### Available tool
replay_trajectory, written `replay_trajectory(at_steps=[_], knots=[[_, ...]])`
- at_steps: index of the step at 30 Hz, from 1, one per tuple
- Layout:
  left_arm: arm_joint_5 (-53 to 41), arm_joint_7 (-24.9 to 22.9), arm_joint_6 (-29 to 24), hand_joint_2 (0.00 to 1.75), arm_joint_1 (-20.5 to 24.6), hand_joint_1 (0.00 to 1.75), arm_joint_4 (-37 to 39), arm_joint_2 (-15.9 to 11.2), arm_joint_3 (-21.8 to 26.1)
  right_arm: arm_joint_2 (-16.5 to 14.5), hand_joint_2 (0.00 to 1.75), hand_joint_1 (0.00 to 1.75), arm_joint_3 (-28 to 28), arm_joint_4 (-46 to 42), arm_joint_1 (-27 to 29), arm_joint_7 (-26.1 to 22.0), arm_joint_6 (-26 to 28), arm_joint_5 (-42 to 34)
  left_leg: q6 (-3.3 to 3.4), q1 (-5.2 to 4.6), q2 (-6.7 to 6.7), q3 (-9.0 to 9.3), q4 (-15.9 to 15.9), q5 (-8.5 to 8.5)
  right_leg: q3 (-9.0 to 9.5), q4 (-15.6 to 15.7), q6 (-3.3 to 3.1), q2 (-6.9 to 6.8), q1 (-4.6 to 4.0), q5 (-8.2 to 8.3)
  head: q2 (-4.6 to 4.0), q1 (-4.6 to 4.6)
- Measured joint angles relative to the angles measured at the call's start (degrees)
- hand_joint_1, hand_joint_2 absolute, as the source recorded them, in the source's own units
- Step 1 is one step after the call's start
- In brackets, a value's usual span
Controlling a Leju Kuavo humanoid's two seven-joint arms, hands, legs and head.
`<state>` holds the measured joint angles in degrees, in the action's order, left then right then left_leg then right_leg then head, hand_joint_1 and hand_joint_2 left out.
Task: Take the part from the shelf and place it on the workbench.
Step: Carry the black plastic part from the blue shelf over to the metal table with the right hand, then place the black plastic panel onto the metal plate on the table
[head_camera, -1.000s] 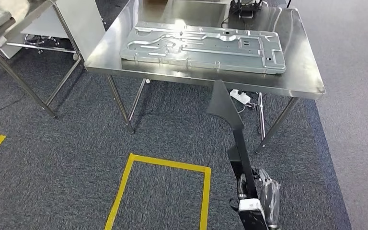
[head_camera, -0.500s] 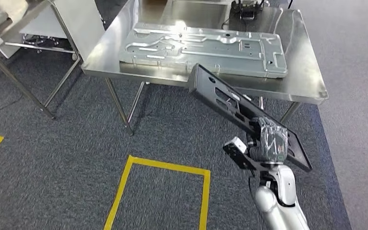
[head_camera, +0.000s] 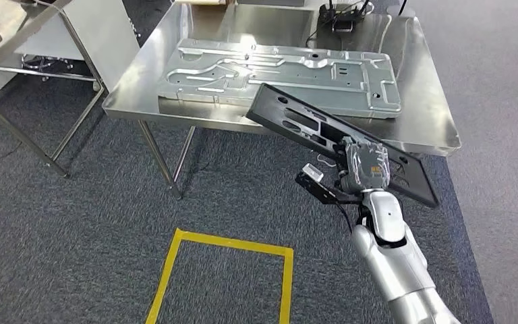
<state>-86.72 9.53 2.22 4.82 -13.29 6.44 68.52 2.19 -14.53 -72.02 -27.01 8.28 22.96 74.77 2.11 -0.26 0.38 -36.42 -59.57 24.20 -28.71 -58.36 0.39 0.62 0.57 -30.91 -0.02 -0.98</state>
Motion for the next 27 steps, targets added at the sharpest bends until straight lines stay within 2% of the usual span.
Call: replay_trajectory(at_steps=[2,3,5,7,8,9,10,12,13,14,17,19,21,22,23,24,25,27], knots=[[-0.1,-0.1,0.1,0.0,0.0,0.0,0.0,0.0,-0.4,0.2,1.75,1.75,-1.0,1.2,-1.7,0.3,-0.8,0.9,0.43,0.19,-0.14,0.95,1.1,0.45,-0.06,-0.9,0.54,-0.14,0.09,0.33,0.0,-0.01],[-0.2,-0.1,0.1,0.0,0.0,0.0,0.1,-0.1,-0.5,0.3,1.75,1.75,-1.5,1.7,-2.4,0.4,-1.1,1.2,0.72,0.32,-0.2,1.59,1.6,0.59,-0.77,-2.4,0.72,-0.21,0.13,0.3,0.0,-0.02],[-0.2,-0.1,0.1,0.0,0.0,0.0,0.1,-0.1,-0.9,0.4,1.75,1.75,-2.4,2.7,-3.7,0.6,-1.3,1.6,1.17,0.47,-0.27,2.68,2.1,0.97,-4.21,-8.3,1.1,-0.32,0.28,-1.18,0.0,-0.04],[-0.2,-0.1,0.1,0.0,0.1,0.0,0.1,-0.1,-1.1,0.5,1.75,1.75,-3.2,3.6,-4.6,0.6,-1.5,1.9,1.34,0.48,-0.4,3.5,2.2,1.7,-9.05,-14.6,1.51,-0.33,0.32,-3.83,0.0,-0.04],[-0.2,-0.1,0.2,0.0,0.1,0.0,0.1,-0.1,-1.1,0.5,1.75,1.75,-3.5,4.0,-4.7,0.6,-1.7,2.0,1.33,0.49,-0.5,4.07,2.2,2.15,-10.74,-16.0,1.64,-0.35,0.35,-4.48,0.0,-0.03],[-0.3,-0.1,0.2,0.0,0.0,0.0,0.1,-0.1,-1.2,0.5,1.75,1.75,-3.9,4.4,-4.9,0.6,-2.0,2.1,1.26,0.5,-0.61,4.76,2.2,2.66,-11.56,-15.4,1.69,-0.38,0.37,-4.01,0.0,-0.04],[-0.3,-0.1,0.3,0.0,0.0,0.0,0.1,-0.1,-1.2,0.5,1.75,1.75,-4.2,4.7,-5.1,0.6,-2.4,2.3,1.15,0.52,-0.67,5.55,2.1,3.2,-11.49,-13.1,1.7,-0.44,0.39,-2.18,0.0,-0.04],[-0.3,-0.1,0.4,0.0,-0.1,0.0,0.2,-0.1,-1.3,0.5,1.75,1.75,-5.2,5.6,-6.1,0.7,-3.6,2.8,0.71,0.48,-0.71,7.01,2.0,4.41,-10.17,-5.8,1.38,-0.61,0.28,3.74,0.0,-0.03],[-0.4,-0.1,0.5,0.0,0.0,0.0,0.3,-0.1,-1.4,0.5,1.75,1.75,-5.8,6.1,-6.9,0.8,-4.4,3.2,0.38,0.44,-0.71,7.42,1.9,4.93,-9.59,-3.0,1.0,-0.68,0.11,5.76,0.0,-0.03],[-0.5,-0.1,0.6,0.0,0.1,0.0,0.3,-0.1,-1.5,0.4,1.75,1.75,-6.4,6.6,-7.7,0.8,-5.1,3.6,-0.01,0.41,-0.69,7.6,1.9,5.39,-9.28,-1.5,0.5,-0.69,-0.11,7.03,0.0,-0.01],[-0.8,-0.3,0.8,0.0,0.5,0.0,0.3,-0.2,-1.9,0.1,1.75,1.75,-7.9,7.9,-9.8,0.9,-6.8,4.6,-1.12,0.39,-0.66,7.96,1.2,5.63,-8.26,-0.7,-1.05,-0.52,-0.19,6.9,0.0,0.03],[-0.9,-0.4,0.9,0.0,0.5,0.0,0.3,-0.3,-2.2,-0.6,1.75,1.75,-8.9,9.1,-11.4,1.0,-7.8,5.2,-1.58,0.52,-0.67,6.76,-2.2,6.49,-7.0,-0.3,-1.9,-0.5,0.06,6.31,0.0,0.03],[-0.9,-0.7,1.1,0.0,0.7,0.0,0.4,-0.3,-2.5,-1.4,1.75,1.75,-10.1,10.6,-12.9,1.1,-8.5,5.7,-2.0,0.76,-0.66,2.85,-8.7,9.12,-6.15,-0.2,-2.34,-0.42,0.07,5.62,0.0,0.04],[-0.9,-0.8,1.1,0.0,0.7,0.0,0.4,-0.3,-2.5,-1.9,1.75,1.75,-10.7,11.4,-13.3,1.1,-8.8,5.9,-2.2,0.85,-0.66,0.48,-11.8,10.42,-5.81,-0.3,-2.36,-0.33,0.02,5.23,0.0,0.04],[-0.9,-0.8,1.2,0.0,0.7,0.0,0.4,-0.3,-2.6,-2.3,1.75,1.75,-11.3,12.1,-13.6,1.1,-9.1,6.0,-2.34,0.91,-0.65,-1.44,-13.7,10.95,-5.38,-0.3,-2.32,-0.25,-0.02,4.81,0.0,0.04],[-0.9,-0.9,1.2,0.0,0.6,0.0,0.4,-0.3,-2.6,-2.6,1.75,1.75,-11.9,12.8,-13.8,1.1,-9.3,6.1,-2.38,0.93,-0.65,-2.55,-13.9,10.37,-4.81,-0.3,-2.24,-0.19,-0.05,4.33,0.0,0.05],[-0.8,-0.9,1.2,0.0,0.6,0.0,0.4,-0.3,-2.6,-2.9,1.75,1.75,-12.4,13.4,-13.9,1.1,-9.5,6.2,-2.35,0.93,-0.65,-2.69,-12.1,8.57,-4.13,-0.3,-2.12,-0.17,-0.06,3.81,0.0,0.05],[-0.7,-1.0,1.2,0.0,0.4,0.0,0.4,-0.3,-2.6,-3.3,1.75,1.75,-13.1,14.5,-14.5,1.2,-9.8,6.2,-2.0,0.86,-0.63,-1.23,-4.9,3.02,-2.64,-0.3,-1.75,-0.24,-0.09,2.7,0.0,0.03]])
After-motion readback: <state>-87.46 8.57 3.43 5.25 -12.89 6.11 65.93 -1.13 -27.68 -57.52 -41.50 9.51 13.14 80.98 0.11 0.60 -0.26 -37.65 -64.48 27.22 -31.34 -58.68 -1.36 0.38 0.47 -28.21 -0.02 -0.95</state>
